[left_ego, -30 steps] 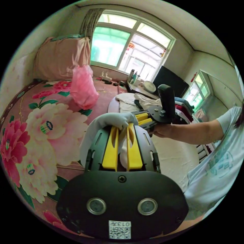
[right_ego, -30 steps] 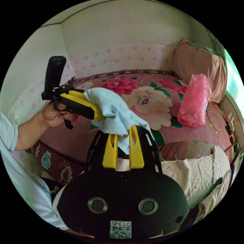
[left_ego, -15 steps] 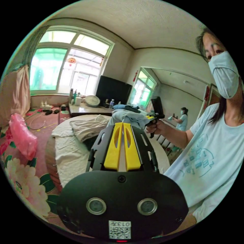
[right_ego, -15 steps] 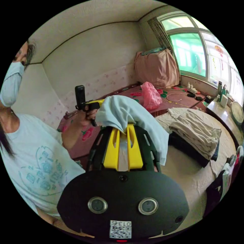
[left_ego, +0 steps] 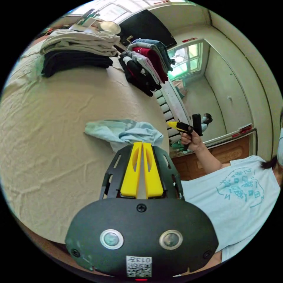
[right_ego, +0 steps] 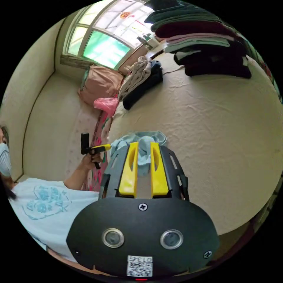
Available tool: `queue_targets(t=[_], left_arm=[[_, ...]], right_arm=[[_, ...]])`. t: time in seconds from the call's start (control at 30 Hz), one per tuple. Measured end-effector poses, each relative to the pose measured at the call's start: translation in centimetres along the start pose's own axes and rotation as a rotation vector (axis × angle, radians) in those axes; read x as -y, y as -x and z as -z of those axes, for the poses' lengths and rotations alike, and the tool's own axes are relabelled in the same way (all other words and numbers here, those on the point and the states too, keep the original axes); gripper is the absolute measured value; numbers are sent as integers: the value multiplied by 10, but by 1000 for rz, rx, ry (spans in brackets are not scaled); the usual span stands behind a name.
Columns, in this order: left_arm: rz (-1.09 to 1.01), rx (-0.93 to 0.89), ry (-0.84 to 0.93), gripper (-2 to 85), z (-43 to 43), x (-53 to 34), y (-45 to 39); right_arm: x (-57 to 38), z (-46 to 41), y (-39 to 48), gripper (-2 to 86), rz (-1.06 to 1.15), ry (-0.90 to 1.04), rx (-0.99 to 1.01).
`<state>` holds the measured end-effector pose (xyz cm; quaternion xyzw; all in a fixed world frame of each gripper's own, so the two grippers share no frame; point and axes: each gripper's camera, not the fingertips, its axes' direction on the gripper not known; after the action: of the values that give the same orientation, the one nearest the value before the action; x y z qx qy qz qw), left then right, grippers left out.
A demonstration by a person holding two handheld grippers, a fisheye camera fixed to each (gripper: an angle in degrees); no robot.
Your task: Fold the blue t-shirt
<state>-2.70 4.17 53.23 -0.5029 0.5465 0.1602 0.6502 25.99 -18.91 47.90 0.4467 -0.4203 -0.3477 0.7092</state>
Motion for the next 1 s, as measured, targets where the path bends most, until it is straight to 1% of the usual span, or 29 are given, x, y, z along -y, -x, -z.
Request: queue_targets(t=[0.03,0.1,0.17,0.23,0.3,0.33,0.37,0.4,0.43,0.5,0.53,0.57,0.6,0.67,0.73,0.77,0.8,0.83,0.87,0.9,0.93,0.97,1.0], left_arm=[[1,23,0,-1,-1,-1,-4],[-6,19,1,-1,-1,-2,-12],[-14,37,-14,-1,4,-6,-22],[21,59,-34,-1,9,-11,-23],[45,68,-79,-1,18,-14,-25],[40,81,-123,-1,29,-16,-30],[18,106,-168,-1,43,-16,-38],[6,128,-185,-2,51,-15,-44],[-19,180,-210,-2,66,-13,-56],[-77,215,-275,-2,88,-10,-76],[-120,203,-347,-2,104,-8,-92],[-163,165,-431,-2,121,-7,-107],[-193,140,-479,-2,130,-7,-116],[-334,96,-601,-1,153,-4,-155],[-408,128,-586,-1,157,3,-180],[-440,154,-562,0,153,6,-191],[-445,170,-546,0,149,8,-194],[-421,211,-493,1,138,10,-193],[-357,248,-421,3,124,12,-183],[-320,262,-387,3,116,12,-175],[-244,283,-328,5,97,9,-155],[-127,283,-266,8,75,4,-129],[-70,269,-234,10,63,1,-115]], right_arm=[[4,-7,13,79,37,17,-26],[17,-39,72,106,226,81,-174],[24,-65,113,117,338,116,-230],[26,-97,149,81,473,206,-251],[23,-147,180,28,610,389,-443],[26,-154,186,25,611,419,-499],[36,-144,202,19,621,365,-533],[50,-113,222,15,619,236,-492],[57,-95,233,14,626,175,-462],[78,-22,283,10,691,-41,-394],[80,-6,296,9,711,-86,-388],[82,25,322,8,752,-181,-376],[81,55,346,8,782,-267,-338],[74,86,378,7,825,-374,-281],[66,100,406,6,854,-446,-308],[61,102,420,6,877,-475,-363],[59,95,429,7,888,-451,-428],[59,88,432,7,891,-415,-451],[60,69,432,7,887,-313,-477],[60,46,425,8,856,-218,-473],[60,33,420,9,831,-170,-454],[58,3,406,10,785,-63,-398],[55,-31,389,12,735,40,-395]])
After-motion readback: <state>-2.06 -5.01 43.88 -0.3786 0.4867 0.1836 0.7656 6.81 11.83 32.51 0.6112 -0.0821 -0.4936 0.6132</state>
